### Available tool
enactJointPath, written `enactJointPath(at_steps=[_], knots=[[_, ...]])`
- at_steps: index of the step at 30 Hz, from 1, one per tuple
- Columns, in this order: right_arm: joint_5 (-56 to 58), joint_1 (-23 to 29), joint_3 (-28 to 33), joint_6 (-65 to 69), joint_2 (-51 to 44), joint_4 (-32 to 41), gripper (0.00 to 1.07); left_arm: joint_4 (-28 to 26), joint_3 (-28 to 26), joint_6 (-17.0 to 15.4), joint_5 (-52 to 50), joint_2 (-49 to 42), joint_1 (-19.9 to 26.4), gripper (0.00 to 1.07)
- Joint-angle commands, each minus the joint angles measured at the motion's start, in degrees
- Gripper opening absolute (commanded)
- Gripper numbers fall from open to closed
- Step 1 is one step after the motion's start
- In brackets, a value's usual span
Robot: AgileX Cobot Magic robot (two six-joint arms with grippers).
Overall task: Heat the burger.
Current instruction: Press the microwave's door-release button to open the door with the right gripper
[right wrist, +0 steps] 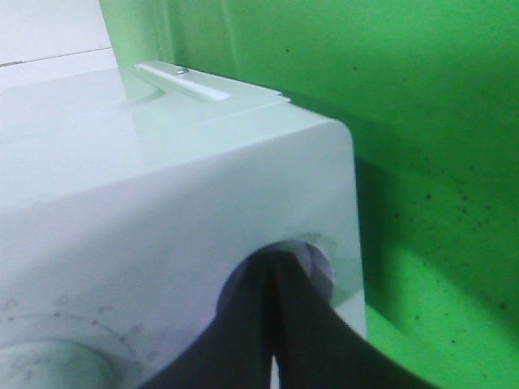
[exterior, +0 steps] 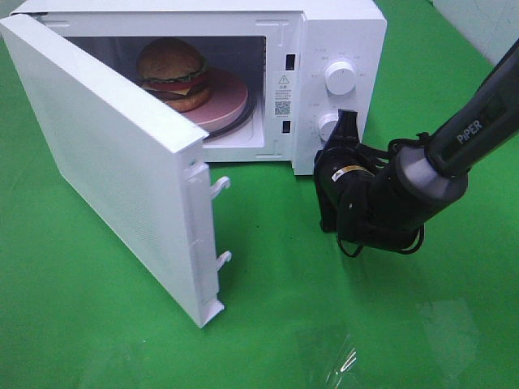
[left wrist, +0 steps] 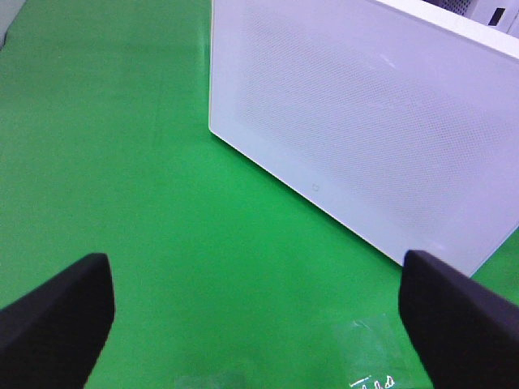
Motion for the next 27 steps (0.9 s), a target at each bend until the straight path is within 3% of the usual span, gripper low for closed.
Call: enactJointPath(at_steps=[1,20,27], knots=[[-17.6,-2.5,-6.2,0.3,-0.3,-4.3,0.0,-0.3,0.2,-0.2,-0.5,-0.2,0.2,0.87],[-11.6,1.0,-5.9,2.2,-0.3,-4.9,0.0,-0.3,0.2,-0.2,-0.5,-0.2,0.2,0.87],[-10.4,1.5,-0.8,3.1,-2.7,-4.5,0.0,-0.3,0.2,-0.2,-0.5,-0.2,0.2,0.87]])
